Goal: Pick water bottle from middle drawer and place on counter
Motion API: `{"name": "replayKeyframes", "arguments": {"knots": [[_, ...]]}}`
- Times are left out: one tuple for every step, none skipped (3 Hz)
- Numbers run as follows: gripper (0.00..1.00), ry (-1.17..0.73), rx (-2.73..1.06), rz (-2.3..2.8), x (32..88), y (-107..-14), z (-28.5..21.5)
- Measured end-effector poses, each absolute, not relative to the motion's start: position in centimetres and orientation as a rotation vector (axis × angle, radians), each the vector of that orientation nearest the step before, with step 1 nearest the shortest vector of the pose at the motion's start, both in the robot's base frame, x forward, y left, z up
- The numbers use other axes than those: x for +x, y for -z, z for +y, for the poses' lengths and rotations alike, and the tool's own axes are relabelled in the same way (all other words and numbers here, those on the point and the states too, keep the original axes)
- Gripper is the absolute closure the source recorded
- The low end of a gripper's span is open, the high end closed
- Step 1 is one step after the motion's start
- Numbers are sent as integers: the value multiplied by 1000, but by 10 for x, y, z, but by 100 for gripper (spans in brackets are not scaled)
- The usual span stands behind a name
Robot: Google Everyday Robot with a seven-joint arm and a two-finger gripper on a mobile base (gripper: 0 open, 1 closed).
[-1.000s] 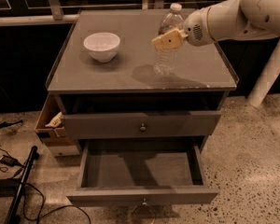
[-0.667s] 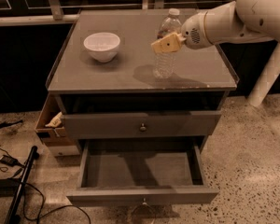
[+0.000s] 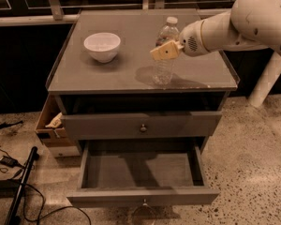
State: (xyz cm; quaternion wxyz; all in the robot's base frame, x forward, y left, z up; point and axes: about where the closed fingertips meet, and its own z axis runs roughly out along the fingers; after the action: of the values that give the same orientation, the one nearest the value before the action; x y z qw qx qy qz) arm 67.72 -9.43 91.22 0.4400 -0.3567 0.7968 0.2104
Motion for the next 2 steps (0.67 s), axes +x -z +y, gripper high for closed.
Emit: {"name": "replayKeyframes", "arguments": {"knots": [[100, -510, -895, 1967, 676, -910, -93], [82, -510, -895, 1967, 676, -910, -93]]}}
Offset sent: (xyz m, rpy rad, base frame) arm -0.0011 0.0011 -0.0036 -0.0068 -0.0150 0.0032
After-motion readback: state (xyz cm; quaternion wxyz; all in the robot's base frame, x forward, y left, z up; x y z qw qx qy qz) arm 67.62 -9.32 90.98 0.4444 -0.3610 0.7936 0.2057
